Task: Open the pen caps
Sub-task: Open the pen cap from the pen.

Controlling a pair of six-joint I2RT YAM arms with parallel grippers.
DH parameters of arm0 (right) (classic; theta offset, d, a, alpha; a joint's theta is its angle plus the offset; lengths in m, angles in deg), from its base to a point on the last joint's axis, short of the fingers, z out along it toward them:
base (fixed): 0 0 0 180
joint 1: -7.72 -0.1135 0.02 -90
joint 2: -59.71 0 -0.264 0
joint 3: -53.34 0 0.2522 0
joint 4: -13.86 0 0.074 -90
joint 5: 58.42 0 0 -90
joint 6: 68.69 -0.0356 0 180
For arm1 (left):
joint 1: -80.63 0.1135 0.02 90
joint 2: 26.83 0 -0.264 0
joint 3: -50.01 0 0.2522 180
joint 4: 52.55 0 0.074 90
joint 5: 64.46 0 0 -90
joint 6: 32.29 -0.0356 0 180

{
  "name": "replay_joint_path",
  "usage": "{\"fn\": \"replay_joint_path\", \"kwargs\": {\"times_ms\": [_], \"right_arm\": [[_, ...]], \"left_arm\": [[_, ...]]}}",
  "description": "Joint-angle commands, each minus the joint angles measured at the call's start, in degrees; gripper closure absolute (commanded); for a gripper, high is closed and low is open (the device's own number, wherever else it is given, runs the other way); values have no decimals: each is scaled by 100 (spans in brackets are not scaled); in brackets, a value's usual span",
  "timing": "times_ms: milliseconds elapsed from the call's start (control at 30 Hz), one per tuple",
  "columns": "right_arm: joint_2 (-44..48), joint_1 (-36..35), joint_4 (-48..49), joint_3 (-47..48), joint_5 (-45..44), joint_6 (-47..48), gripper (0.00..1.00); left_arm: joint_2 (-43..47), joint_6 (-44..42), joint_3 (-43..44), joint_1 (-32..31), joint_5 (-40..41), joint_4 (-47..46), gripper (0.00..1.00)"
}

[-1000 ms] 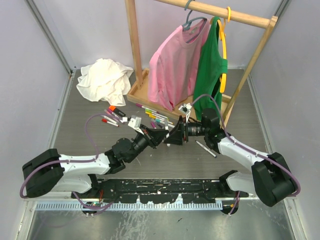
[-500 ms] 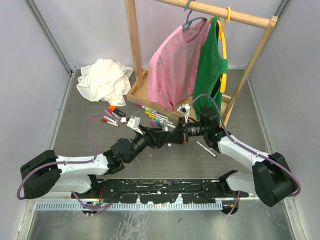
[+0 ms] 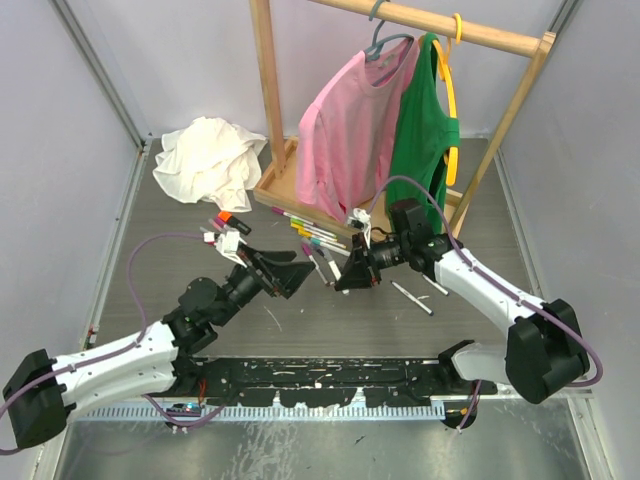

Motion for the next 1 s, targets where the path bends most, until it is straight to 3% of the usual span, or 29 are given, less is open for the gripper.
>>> {"fn": "replay_joint_path", "kwargs": {"times_ms": [0,200,467,967], "right_arm": [[36,-20,-740,326,190,806,99],[60,-18,-860,339,197,902,99],[34,-18,-920,351,201,914,98],[-96,-30,-968,357,196,914,98]], "left_arm": [[-193,381,430,338,-1244,192,2],[-1063,773,712,690,-1902,-290,2],[-1932,1204,939,821,-2190,-930,34],[-2372,1307,1000,824,-2265,-1227,54]]}}
